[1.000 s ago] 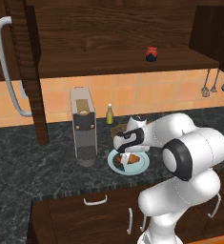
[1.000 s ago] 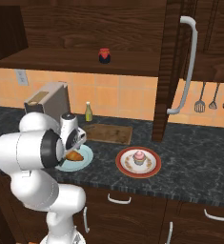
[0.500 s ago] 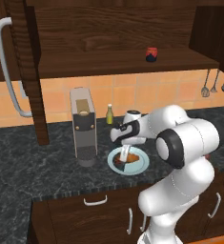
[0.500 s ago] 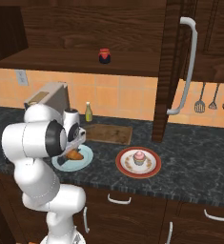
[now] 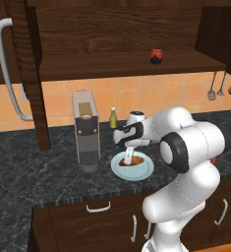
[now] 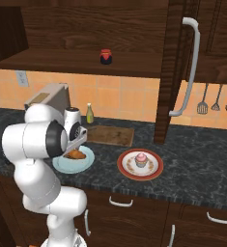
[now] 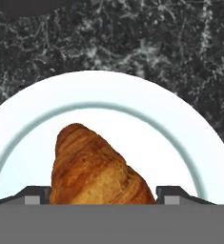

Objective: From the different types of pastries on the counter, select a croissant and place it on the cutting board. Then retrieve a jar of jam from the cabinet and place it alongside the croissant on the cutting board.

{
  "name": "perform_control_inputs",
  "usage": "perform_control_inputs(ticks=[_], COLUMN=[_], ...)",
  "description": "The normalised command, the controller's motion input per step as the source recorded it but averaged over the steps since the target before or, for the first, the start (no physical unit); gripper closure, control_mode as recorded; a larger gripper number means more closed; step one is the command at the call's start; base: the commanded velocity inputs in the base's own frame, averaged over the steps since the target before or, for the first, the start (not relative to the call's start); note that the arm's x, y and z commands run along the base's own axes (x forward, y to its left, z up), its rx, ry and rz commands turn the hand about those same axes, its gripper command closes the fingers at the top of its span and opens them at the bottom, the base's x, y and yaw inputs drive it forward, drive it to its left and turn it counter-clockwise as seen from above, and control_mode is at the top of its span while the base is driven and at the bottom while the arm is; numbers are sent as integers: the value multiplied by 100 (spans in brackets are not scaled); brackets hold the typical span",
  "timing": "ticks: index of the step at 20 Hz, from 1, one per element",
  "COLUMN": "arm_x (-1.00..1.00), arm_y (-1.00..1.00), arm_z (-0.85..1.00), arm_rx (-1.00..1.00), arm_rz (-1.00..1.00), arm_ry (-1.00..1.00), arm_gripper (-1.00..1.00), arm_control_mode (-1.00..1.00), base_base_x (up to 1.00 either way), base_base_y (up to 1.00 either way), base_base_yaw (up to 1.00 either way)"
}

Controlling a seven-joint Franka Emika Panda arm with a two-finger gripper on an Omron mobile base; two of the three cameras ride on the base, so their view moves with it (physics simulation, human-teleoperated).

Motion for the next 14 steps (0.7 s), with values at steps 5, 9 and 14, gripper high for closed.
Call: perform_control_inputs(ticks=[5, 9, 14], arm_x=[13, 45, 40], arm_y=[-18, -5, -4], arm_z=[17, 23, 29], arm_rx=[1, 0, 0], arm_rz=[0, -1, -1], arm_ry=[1, 13, 12], arm_gripper=[100, 100, 100], arm_control_mode=[-100, -100, -100], base_base_x=[0, 0, 0], base_base_y=[0, 0, 0], base_base_yaw=[0, 0, 0])
